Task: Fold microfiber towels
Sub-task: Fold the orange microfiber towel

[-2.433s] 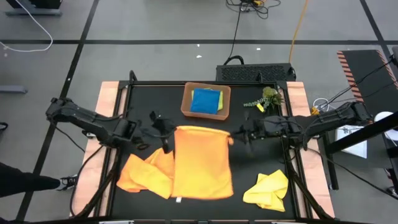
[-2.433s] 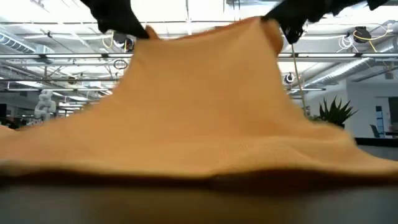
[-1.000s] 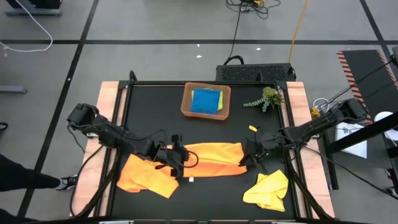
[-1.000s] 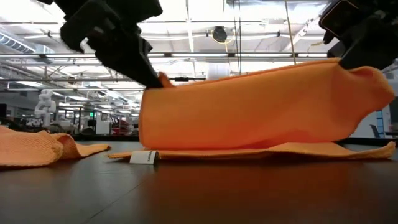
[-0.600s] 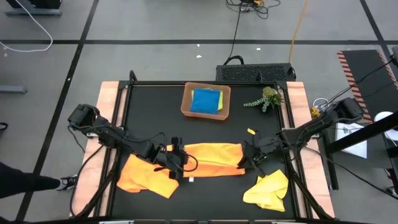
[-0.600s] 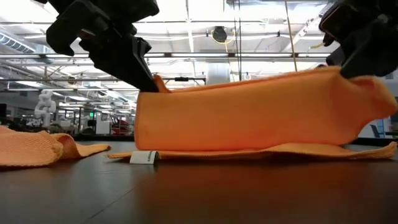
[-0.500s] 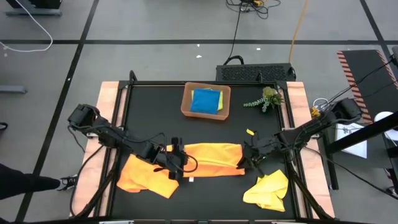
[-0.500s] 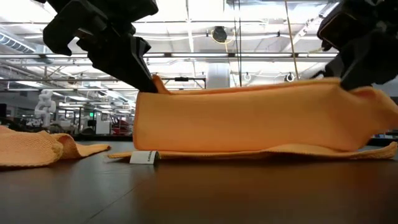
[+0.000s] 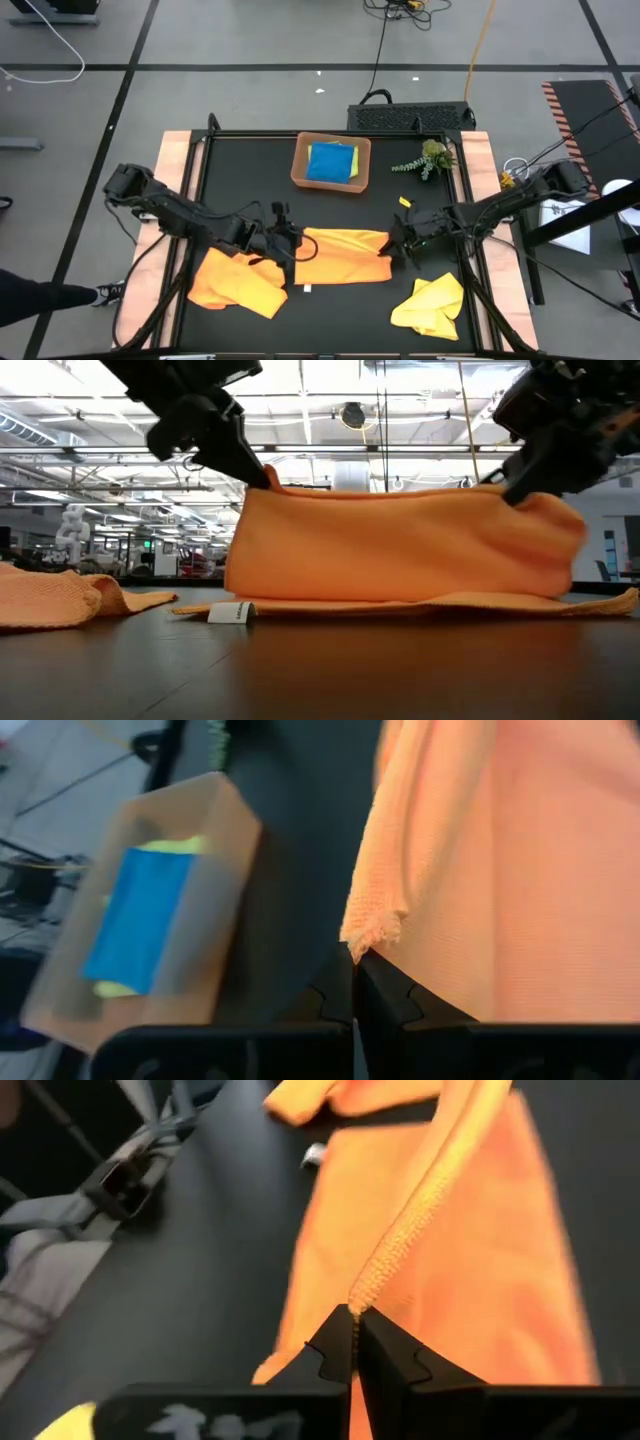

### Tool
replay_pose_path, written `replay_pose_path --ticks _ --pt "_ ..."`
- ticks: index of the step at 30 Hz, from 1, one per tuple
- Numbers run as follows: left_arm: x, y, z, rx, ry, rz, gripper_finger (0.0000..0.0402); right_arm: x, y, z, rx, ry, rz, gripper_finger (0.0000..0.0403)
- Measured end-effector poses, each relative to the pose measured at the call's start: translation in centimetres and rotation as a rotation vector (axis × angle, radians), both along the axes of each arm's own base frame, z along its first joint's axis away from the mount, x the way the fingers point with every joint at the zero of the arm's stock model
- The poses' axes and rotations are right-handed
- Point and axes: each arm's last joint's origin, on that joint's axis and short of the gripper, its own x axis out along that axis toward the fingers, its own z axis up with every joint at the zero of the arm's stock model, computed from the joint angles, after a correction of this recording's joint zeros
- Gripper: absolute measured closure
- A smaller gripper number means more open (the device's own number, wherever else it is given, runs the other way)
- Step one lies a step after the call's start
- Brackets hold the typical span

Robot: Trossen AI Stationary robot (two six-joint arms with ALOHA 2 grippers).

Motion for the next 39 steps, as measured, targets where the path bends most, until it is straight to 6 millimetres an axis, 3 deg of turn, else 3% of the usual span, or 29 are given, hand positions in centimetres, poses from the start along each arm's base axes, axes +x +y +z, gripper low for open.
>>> replay_pose_path --ticks 9,15,24,31,35,39 --pt "-0.3 2.8 2.1 0.096 -0.033 0.057 0.0398 -0.6 -2.5 3.4 -0.206 -0.086 -0.158 0.0402" --pt "-0.6 3.4 2.0 0.102 -0.005 0.082 0.0398 -1.0 -3.1 4.6 -0.273 -0.101 -0.168 0.0402" --pt "-1.1 0.3 1.5 -0.104 0.013 -0.058 0.0400 -1.0 -1.9 2.2 -0.125 0.020 -0.037 0.0403" --pt "-0.4 -3.0 -2.1 -0.161 0.093 -0.115 0.0399 -0.5 -0.6 -1.0 -0.012 0.063 0.028 0.0403" --pt "-0.2 -3.7 -3.3 -0.201 0.121 -0.096 0.0399 0.0 0.3 -1.1 0.067 0.044 0.091 0.0403" --pt "-0.2 -4.3 -3.2 -0.242 0.087 -0.101 0.0398 0.0 1.4 -0.7 0.130 0.006 0.164 0.0403"
